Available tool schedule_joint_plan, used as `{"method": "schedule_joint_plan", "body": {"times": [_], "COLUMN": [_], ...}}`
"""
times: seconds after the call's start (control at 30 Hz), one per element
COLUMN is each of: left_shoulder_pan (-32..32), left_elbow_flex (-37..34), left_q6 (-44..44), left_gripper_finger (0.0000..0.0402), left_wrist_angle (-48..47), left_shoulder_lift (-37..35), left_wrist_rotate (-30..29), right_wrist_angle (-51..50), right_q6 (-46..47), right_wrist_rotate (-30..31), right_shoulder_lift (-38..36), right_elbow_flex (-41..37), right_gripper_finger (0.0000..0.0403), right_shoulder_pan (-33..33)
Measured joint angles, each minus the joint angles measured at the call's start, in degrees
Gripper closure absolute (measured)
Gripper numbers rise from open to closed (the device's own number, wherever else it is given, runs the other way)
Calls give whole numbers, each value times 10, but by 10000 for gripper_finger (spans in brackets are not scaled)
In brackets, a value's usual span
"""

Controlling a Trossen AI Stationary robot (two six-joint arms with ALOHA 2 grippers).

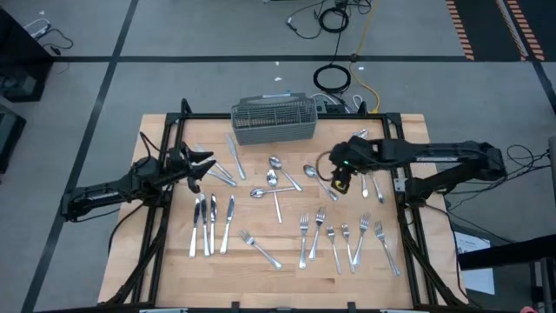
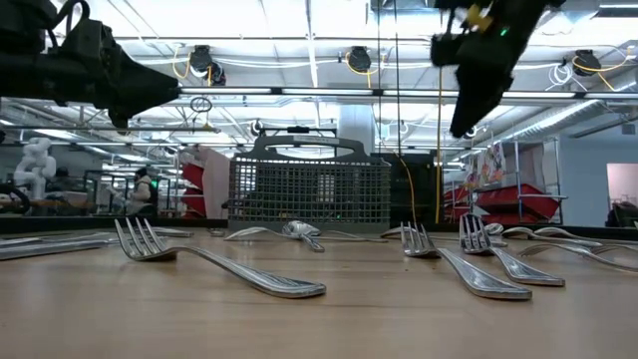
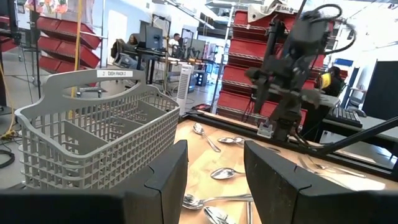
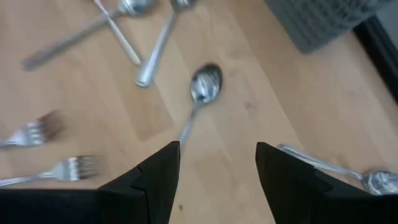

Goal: Sort silverware
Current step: Put the silver spoon into the gray utensil holder

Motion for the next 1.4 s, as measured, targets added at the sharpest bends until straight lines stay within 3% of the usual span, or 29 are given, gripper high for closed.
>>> {"method": "schedule_joint_plan", "body": {"times": [0.5,0.93,1.27,1.4], "left_shoulder_pan": [0,0,0,0], "left_elbow_flex": [0,0,0,0], "left_q6": [-1,-1,-2,-2], "left_gripper_finger": [237,237,237,237], "left_wrist_angle": [-33,-39,-40,-40], "left_shoulder_lift": [0,0,0,0], "left_wrist_rotate": [0,0,0,0], "right_wrist_angle": [97,150,166,167], "right_q6": [-67,-54,-54,-50], "right_wrist_rotate": [-76,-137,-132,-119], "right_shoulder_lift": [167,262,307,310], "right_elbow_flex": [0,0,1,2], "right_gripper_finger": [189,177,163,189], "right_shoulder_pan": [-102,-108,-108,-107]}}
